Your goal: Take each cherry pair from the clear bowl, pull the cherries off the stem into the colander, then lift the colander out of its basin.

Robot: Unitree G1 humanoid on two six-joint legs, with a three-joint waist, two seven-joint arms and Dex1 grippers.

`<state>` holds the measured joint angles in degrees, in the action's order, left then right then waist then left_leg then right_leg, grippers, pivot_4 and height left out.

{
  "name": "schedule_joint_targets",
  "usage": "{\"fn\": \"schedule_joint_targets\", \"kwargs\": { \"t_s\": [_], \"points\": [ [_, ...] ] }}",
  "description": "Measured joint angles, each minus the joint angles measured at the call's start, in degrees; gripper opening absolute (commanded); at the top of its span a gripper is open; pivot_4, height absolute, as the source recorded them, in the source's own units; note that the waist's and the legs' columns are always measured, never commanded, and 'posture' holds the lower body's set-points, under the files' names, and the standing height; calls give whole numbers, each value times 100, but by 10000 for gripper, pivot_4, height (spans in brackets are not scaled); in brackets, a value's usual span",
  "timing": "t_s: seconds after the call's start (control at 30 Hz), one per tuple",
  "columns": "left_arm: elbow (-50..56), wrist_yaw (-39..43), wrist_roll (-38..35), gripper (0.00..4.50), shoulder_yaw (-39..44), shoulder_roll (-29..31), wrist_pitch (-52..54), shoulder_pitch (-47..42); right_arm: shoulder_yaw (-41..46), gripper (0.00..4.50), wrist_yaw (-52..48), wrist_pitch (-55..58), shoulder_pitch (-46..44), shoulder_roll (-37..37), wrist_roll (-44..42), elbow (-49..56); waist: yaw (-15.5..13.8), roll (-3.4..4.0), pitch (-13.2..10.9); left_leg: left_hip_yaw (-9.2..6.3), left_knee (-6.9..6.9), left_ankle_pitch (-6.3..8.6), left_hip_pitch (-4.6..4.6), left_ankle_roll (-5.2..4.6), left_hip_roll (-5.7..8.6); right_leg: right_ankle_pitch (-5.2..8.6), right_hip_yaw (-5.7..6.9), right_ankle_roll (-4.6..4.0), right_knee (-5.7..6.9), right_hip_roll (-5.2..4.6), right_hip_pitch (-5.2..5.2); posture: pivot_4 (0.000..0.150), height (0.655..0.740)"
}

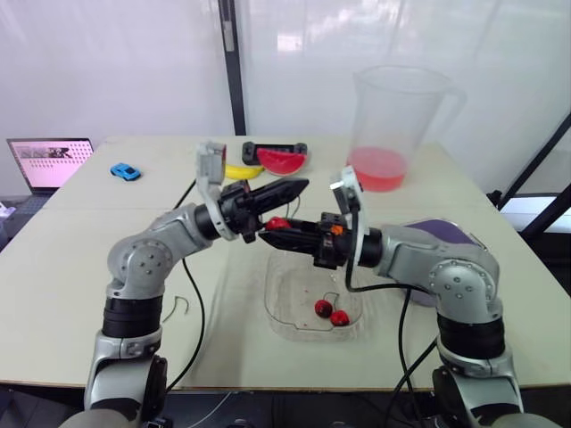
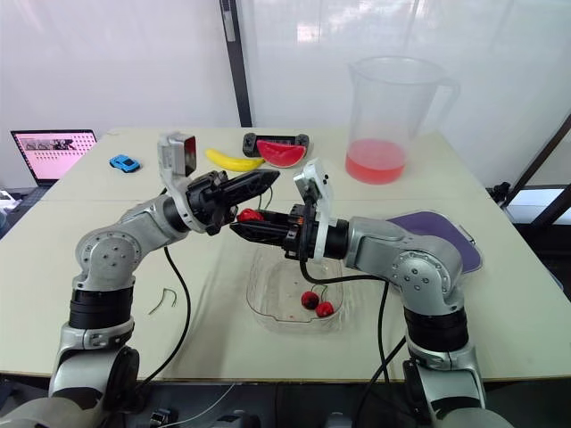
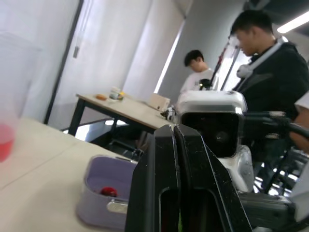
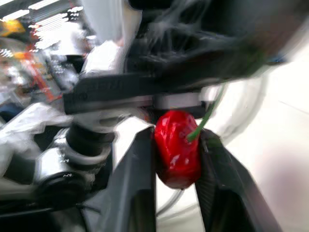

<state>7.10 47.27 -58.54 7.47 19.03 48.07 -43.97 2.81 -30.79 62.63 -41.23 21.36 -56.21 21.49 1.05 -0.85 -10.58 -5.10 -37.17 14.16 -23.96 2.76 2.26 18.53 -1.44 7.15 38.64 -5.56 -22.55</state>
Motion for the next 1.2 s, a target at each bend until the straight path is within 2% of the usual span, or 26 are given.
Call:
{"fn": "schedule_joint_targets", "kwargs": {
  "t_s": [0.27, 0.53, 0.83, 0.97, 1.07, 1.2],
  "points": [
    [-1, -3, -1, 0, -21, -20, 49, 0, -53, 5643, -177, -125, 75, 348, 108, -12, 11, 0, 0, 1, 2, 0, 0, -1, 0, 0, 0, 0, 1, 2, -2, 1500, 7400],
    [-6, 13, -21, 0, -81, 26, 93, 2, -845, 5643, -967, -132, 582, 1453, 498, 351, 4, 0, 0, 1, 1, 3, 0, -5, 0, 0, 0, 0, -2, 1, 0, 1500, 7400],
    [-4, 4, -39, 0, 7, 95, 31, 4, -386, 5643, -1301, -122, 674, 2095, 368, 530, -10, -1, -1, 1, 0, 4, 0, -6, 0, 0, 0, 0, -5, 1, 3, 1500, 7400],
    [-1, 0, -39, 0, 57, 243, 27, 78, 143, 5643, -1636, -209, 634, 2944, 445, 222, -33, -1, -1, 4, -3, 8, -1, -13, 1, 0, 1, 0, -13, 0, 10, 1500, 7400],
    [31, 4, -38, 0, 137, 463, 24, 235, 448, 5643, -2133, -667, 748, 4075, 1061, -472, -31, -1, -1, 14, -1, 11, 0, -19, 1, 0, 1, 0, -19, 0, 10, 1500, 7400],
    [101, 36, 6, 0, 249, 751, 12, 514, 357, 5643, -2853, -1724, 1248, 5129, 2163, -1479, -12, 0, -1, 28, 3, 11, 1, -20, -1, 0, -1, 0, -20, 2, 9, 1500, 7400]
  ]
}}
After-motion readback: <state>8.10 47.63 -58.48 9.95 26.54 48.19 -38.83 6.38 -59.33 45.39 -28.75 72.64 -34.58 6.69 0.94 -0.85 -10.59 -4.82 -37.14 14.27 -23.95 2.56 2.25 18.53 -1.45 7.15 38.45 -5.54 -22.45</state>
